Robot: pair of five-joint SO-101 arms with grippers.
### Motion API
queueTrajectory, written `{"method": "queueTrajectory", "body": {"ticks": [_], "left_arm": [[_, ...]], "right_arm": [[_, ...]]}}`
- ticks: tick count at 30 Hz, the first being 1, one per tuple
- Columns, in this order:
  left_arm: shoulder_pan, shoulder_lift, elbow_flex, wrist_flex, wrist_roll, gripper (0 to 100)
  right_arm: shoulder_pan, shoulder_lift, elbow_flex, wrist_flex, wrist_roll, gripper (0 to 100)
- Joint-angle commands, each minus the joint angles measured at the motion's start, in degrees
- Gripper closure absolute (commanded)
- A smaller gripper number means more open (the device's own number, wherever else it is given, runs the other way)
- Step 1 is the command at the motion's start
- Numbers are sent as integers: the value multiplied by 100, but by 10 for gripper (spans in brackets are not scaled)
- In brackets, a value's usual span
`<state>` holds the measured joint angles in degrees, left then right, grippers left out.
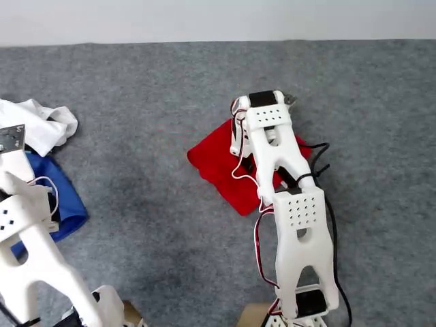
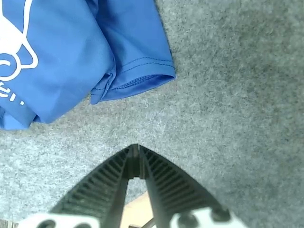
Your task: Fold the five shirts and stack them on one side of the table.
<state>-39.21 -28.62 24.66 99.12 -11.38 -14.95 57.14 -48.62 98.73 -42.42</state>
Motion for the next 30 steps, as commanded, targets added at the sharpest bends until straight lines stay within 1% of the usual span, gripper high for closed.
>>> {"method": "queueTrajectory", "body": {"ticks": [1,5,7,9,13,15,22,25,30], "left_arm": [[0,-123,-13,-26,-18,995],[0,-123,-13,-26,-18,995],[0,-132,-13,-26,-18,995],[0,-141,-13,-26,-18,995],[0,-149,-13,-18,-18,995],[0,-149,-13,-18,-9,995],[0,-149,-13,-9,-9,995],[0,-149,-13,-9,-9,995],[0,-149,-13,-9,-9,995]], "right_arm": [[-22,207,18,-92,-62,572],[-22,286,18,-31,-53,572],[-22,286,18,-31,-26,602],[-22,277,18,-31,-9,671],[-22,286,18,-66,246,844],[-13,295,18,-75,369,905],[75,268,18,-22,404,924],[259,233,18,-57,466,996],[602,233,-325,215,800,989]]}}
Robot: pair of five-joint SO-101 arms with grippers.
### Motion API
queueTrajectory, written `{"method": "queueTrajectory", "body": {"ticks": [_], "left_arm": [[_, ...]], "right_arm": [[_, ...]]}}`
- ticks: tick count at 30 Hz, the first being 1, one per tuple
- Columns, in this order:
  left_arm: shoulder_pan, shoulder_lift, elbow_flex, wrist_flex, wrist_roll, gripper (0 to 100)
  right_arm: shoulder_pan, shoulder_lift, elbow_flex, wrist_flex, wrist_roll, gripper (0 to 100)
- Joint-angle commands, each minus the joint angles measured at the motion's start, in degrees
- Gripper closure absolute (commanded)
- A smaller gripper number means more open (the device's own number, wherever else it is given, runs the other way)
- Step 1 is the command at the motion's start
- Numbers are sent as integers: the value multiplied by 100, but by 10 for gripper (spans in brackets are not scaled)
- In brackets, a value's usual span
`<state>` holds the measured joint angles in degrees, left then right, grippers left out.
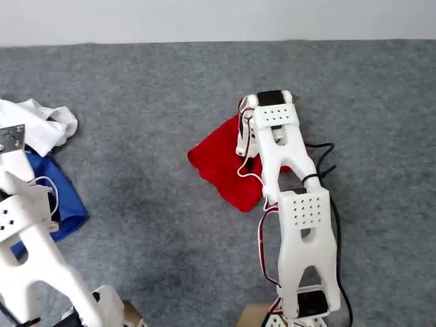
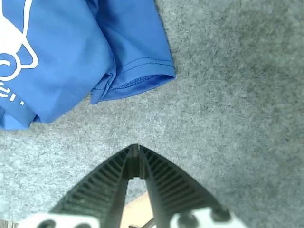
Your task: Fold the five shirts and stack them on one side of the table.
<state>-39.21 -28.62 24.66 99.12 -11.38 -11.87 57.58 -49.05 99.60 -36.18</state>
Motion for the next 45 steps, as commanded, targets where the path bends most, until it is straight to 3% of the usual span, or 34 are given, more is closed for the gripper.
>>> {"method": "queueTrajectory", "body": {"ticks": [1,18,28,39,45], "left_arm": [[0,-149,-13,-9,-9,995],[0,-149,-13,0,-9,995],[0,-149,-13,-9,-9,995],[0,-158,-40,0,-9,995],[0,-158,-40,0,-9,995]], "right_arm": [[391,189,-457,242,255,989],[2431,-1244,-1029,330,3059,989],[3758,-1279,-686,330,4202,989],[5446,-1226,-422,312,6154,989],[6000,-1226,-422,-330,6778,989]]}}
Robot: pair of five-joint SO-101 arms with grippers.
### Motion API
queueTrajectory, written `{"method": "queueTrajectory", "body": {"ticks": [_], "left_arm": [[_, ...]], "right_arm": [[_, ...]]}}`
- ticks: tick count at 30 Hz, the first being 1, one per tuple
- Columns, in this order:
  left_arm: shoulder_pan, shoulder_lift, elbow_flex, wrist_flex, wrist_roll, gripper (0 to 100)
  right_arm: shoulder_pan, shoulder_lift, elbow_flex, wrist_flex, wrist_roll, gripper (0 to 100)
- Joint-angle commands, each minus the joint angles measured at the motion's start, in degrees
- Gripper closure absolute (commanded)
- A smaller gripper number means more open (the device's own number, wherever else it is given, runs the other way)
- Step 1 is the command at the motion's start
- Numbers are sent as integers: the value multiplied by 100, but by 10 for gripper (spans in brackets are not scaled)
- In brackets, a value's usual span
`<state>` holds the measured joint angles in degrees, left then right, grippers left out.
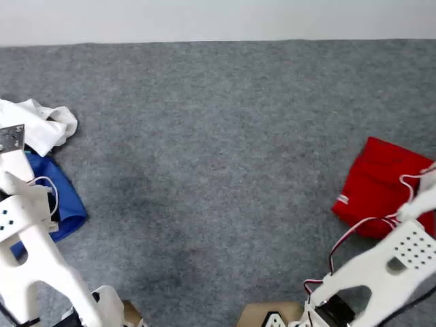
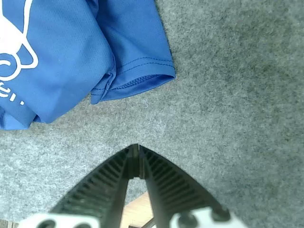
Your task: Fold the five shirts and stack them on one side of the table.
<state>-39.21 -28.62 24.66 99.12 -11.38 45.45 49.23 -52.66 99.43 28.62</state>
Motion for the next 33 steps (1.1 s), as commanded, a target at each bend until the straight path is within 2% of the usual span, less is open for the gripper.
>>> {"method": "queueTrajectory", "body": {"ticks": [1,9,14,16,18,20,22,28,33], "left_arm": [[0,-158,-40,0,-9,995],[0,-158,-40,0,-9,995],[-9,-158,-22,9,-9,995],[0,-158,-13,9,-9,995],[0,-158,-13,9,-9,995],[0,-158,-13,0,-9,995],[0,-158,-13,0,-9,995],[0,-158,-13,0,-9,995],[0,-141,-13,0,-9,995]], "right_arm": [[330,-382,-62,-470,404,989],[620,-163,-70,-1270,897,989],[752,-48,-70,-1270,1178,975],[769,-101,-114,-1103,1213,909],[769,-224,-352,-708,1134,803],[760,-374,-677,-382,633,716],[716,-497,-1037,-163,185,672],[312,-734,-1574,347,141,677],[84,-848,-1116,338,141,824]]}}
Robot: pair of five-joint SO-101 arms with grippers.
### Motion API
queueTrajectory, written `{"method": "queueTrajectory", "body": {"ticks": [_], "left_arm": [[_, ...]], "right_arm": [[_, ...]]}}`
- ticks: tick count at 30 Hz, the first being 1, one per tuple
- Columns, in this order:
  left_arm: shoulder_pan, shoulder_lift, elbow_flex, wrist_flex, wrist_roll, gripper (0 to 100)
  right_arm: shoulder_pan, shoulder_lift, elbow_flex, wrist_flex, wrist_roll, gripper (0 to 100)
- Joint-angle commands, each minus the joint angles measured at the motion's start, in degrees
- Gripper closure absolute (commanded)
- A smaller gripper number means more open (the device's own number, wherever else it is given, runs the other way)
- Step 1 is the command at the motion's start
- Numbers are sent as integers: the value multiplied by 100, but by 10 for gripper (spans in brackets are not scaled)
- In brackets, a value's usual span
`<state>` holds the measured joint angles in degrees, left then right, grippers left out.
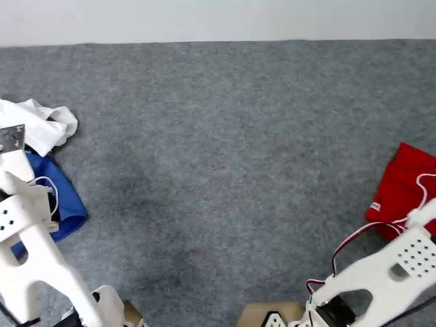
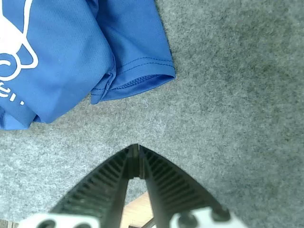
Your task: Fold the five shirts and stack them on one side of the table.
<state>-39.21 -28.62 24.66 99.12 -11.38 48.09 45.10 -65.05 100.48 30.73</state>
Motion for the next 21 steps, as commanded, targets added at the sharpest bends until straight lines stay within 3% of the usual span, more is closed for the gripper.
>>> {"method": "queueTrajectory", "body": {"ticks": [1,4,21], "left_arm": [[0,-141,-13,0,-9,995],[0,-132,-13,-9,-9,995],[0,-149,-13,0,-9,995]], "right_arm": [[-233,-444,273,233,-70,869],[-453,-453,695,242,105,992],[-1349,-1200,3543,171,202,988]]}}
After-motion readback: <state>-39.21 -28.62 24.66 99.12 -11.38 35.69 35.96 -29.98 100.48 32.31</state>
